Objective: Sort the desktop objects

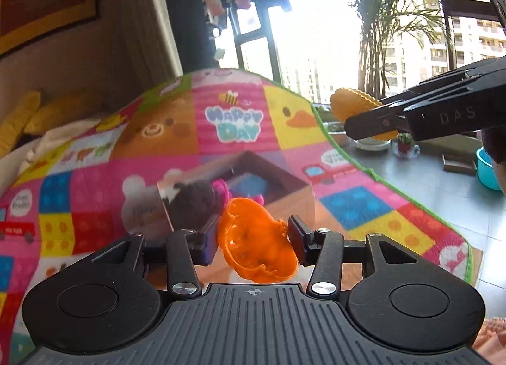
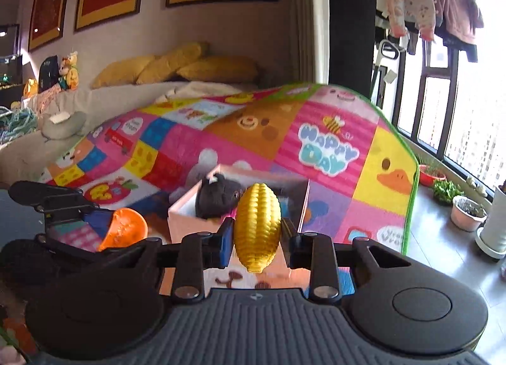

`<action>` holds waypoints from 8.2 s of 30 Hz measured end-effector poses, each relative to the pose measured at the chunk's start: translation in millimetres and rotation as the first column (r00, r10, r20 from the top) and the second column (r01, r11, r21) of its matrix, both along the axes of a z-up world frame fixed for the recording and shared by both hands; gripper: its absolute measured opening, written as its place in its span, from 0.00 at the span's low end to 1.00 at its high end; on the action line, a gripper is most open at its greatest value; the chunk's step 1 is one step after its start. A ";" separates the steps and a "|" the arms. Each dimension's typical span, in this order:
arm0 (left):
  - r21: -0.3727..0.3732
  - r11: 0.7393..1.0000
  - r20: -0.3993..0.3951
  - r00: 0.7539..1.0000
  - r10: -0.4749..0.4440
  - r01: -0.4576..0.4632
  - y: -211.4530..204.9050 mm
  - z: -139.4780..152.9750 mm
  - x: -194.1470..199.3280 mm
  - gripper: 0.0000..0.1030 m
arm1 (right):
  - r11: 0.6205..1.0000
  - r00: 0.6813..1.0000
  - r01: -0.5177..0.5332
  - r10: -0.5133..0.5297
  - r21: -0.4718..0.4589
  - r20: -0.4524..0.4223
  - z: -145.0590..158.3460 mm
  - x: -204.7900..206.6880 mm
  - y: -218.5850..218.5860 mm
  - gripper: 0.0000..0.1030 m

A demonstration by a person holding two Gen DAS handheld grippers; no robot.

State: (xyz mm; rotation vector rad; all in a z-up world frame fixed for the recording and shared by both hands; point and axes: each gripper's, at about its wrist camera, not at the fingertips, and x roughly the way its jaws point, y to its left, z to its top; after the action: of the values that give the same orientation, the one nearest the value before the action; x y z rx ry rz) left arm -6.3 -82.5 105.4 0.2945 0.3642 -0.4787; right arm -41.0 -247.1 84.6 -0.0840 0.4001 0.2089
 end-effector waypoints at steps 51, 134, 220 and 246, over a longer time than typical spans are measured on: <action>-0.314 0.826 -0.374 0.861 0.344 -0.467 193.5 -95.7 105.6 1.00 | 0.892 0.829 -0.189 -0.079 -0.411 -0.554 -113.6 368.0 251.3 0.27; -0.018 0.997 -0.388 0.919 0.067 -0.080 43.2 -91.6 40.7 0.52 | 0.967 0.950 0.169 -0.109 0.190 -0.293 -136.5 62.9 -11.2 1.00; -0.054 0.972 -0.386 0.903 0.190 -0.228 63.1 -89.6 37.9 1.00 | 0.973 0.926 0.208 -0.163 0.101 -0.340 -144.7 45.4 -21.7 1.00; -0.035 0.987 -0.384 0.914 0.133 -0.158 41.7 -97.8 15.1 0.92 | 0.999 0.950 0.023 -0.010 0.039 -0.311 -131.8 44.3 1.5 1.00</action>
State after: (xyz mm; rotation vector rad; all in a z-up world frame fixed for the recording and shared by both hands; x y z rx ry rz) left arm 8.8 -40.8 7.6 0.1062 0.7443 -0.3986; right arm 3.4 -245.6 -47.2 -0.0052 0.7104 0.2143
